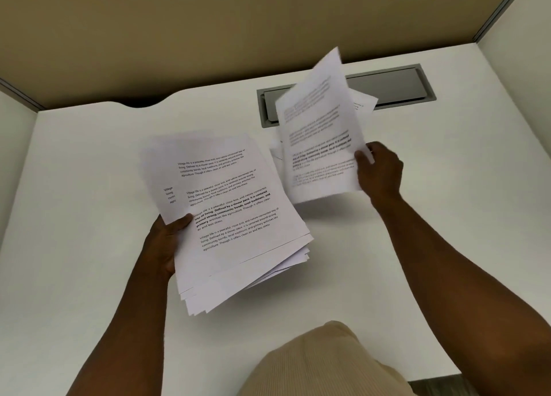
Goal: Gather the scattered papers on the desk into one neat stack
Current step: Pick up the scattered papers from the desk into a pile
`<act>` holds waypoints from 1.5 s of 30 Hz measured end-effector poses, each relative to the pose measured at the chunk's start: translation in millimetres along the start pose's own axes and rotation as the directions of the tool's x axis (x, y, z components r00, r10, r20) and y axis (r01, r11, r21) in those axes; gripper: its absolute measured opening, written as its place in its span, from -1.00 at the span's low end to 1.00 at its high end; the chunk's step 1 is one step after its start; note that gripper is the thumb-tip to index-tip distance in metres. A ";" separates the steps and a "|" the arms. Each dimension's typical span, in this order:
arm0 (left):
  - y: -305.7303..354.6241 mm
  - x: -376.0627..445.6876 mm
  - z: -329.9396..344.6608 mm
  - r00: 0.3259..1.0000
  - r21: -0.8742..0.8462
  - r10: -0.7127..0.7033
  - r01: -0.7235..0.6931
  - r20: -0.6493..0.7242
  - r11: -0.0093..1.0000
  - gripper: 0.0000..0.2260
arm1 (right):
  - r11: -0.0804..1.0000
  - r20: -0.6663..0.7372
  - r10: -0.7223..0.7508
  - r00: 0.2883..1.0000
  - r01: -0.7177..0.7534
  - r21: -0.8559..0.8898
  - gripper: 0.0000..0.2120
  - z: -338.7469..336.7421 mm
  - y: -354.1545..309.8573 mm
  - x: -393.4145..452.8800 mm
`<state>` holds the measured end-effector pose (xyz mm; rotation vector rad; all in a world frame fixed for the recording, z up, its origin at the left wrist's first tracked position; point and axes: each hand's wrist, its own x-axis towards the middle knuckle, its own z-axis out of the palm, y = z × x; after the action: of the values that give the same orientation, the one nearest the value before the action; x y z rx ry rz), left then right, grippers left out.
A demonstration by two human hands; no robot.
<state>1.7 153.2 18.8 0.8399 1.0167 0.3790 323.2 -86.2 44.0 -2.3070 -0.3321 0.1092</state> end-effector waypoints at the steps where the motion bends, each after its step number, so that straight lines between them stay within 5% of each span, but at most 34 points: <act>1: 0.0 0.1 2.0 1.000 -0.008 -0.002 0.002 0.003 1.000 -0.52 | 0.999 -0.028 -0.005 1.000 0.006 0.039 -0.79 -8.2 -4.2 2.6; 6: 1.8 -3.1 19.0 0.999 -0.027 0.018 -0.017 0.033 0.999 -0.53 | 0.907 -0.054 0.124 0.991 -0.091 0.410 -0.86 -38.2 -13.5 13.1; 10: 3.2 -4.9 30.5 0.999 -0.044 0.018 -0.015 0.051 0.999 -0.53 | 0.726 0.090 0.192 0.977 -0.204 0.657 -0.88 -48.8 -20.6 11.5; 14: 3.5 -5.3 40.9 0.996 -0.046 0.015 -0.011 0.083 0.999 -0.54 | 0.599 0.344 0.144 0.928 -0.359 0.715 -0.89 -43.6 -31.6 -5.0; 21: 9.7 -7.7 56.8 0.994 0.000 0.030 -0.031 0.103 1.000 -0.47 | 0.591 0.578 0.074 0.812 -0.503 0.631 -0.80 -19.0 -42.5 -42.3; 29: 9.3 -6.9 63.5 0.994 -0.067 0.073 -0.067 0.083 0.996 -0.62 | 0.842 0.568 0.058 0.821 -0.346 0.414 -0.87 1.8 -36.2 -62.0; 33: 9.3 -9.4 63.6 0.997 -0.079 0.012 -0.006 0.075 0.997 -0.31 | 0.900 0.558 0.071 0.827 -0.294 0.321 -0.81 8.1 -33.8 -65.2; 38: -6.8 -2.3 57.5 0.997 -0.042 0.037 -0.034 0.071 0.999 -0.60 | 0.971 0.603 0.053 0.796 -0.181 0.154 -0.68 24.6 -24.1 -67.2; 41: -13.7 4.4 47.2 0.998 -0.046 0.017 -0.014 0.062 0.999 -0.57 | 0.972 0.547 0.164 0.821 -0.230 0.053 -0.58 37.4 -16.7 -62.3; 45: -13.8 14.7 32.8 0.999 -0.050 0.017 -0.016 0.036 0.999 -0.54 | 0.927 0.366 0.336 0.868 -0.374 0.037 -0.76 54.7 -0.5 -39.5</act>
<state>36.0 139.4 8.0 0.8082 0.9634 0.4002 275.2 -58.1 5.8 -2.2110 -0.0694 0.7193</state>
